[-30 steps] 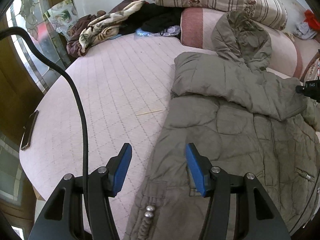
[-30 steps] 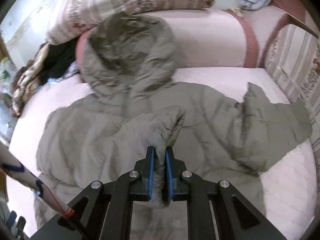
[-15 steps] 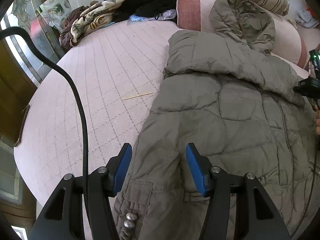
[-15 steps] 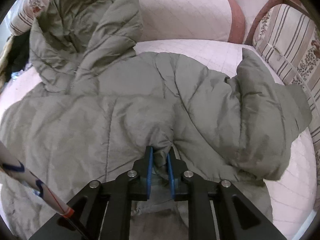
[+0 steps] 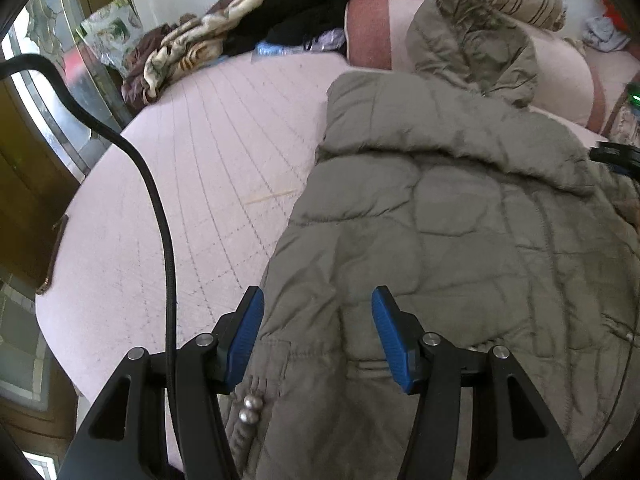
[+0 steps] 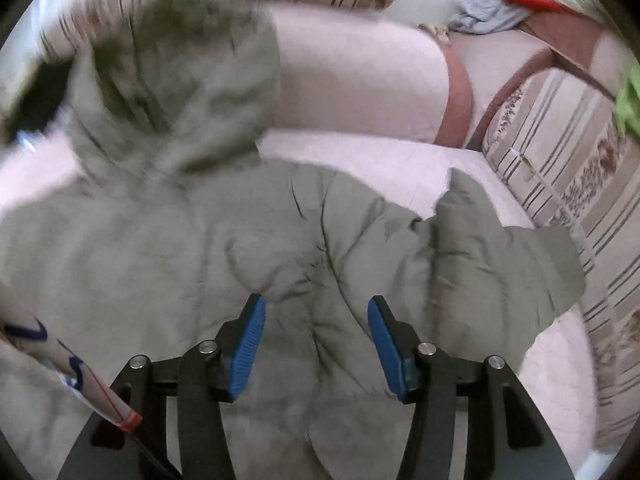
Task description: Fold large clothes
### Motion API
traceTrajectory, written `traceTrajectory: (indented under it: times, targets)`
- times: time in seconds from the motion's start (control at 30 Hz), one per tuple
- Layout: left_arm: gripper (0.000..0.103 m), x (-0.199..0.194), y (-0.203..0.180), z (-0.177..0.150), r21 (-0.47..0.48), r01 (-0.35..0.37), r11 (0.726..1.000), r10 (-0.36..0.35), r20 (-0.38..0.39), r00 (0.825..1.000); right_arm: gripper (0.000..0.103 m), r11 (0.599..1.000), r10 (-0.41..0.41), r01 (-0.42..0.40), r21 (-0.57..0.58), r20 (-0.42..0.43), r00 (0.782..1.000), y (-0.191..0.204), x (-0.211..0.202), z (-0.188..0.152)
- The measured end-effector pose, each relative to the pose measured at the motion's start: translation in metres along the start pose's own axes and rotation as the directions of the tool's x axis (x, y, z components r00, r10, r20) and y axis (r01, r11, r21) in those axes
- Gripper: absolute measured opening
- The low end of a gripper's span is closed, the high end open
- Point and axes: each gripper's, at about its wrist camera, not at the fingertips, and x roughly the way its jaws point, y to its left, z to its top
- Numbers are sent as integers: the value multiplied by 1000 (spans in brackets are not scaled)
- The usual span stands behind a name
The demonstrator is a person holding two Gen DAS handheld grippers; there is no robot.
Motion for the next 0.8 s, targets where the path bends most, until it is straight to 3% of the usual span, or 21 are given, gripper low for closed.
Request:
traceTrajectory:
  times: [0.13,0.23,0.37,0.4,0.43,0.5,0.6,0.73,0.8]
  targets:
    - [55,-15,-12,-2,22,29,999,-29,1,1000,58,972,164,-166,169,31,986,-74,-43,-25]
    - [55,-22,-26,-3,35,72,997,-71,-15,997,58,897,265,-255,361,23,964,-149,-41,-47]
    - [55,-32,-47,-3,67,98,993,-98,-15,995,58,793,288,-237,561,-2,958,-225,-16,-78]
    - [57,-33,-53,-3,70,100,993,-99,-15,995,58,750,307,-236,619,-9,952,-246,-1,-88]
    - [57,-34,-58,-3,76,104,992,-103,-17,995,58,718,326,-244,651,-6,945,-256,6,-95]
    - [57,-34,-65,-2,80,109,991,-108,-21,994,58,604,399,-291,742,35,916,-279,31,-108]
    - [57,-31,-78,-1,94,101,990,-98,-36,995,58,468,456,-361,807,129,880,-297,56,-110]
    - [57,-29,-89,-1,121,96,988,-91,-43,995,58,411,459,-382,828,174,871,-304,79,-92]
    - [57,-29,-89,-1,122,94,988,-90,-43,995,56,364,457,-380,851,192,868,-309,92,-86]
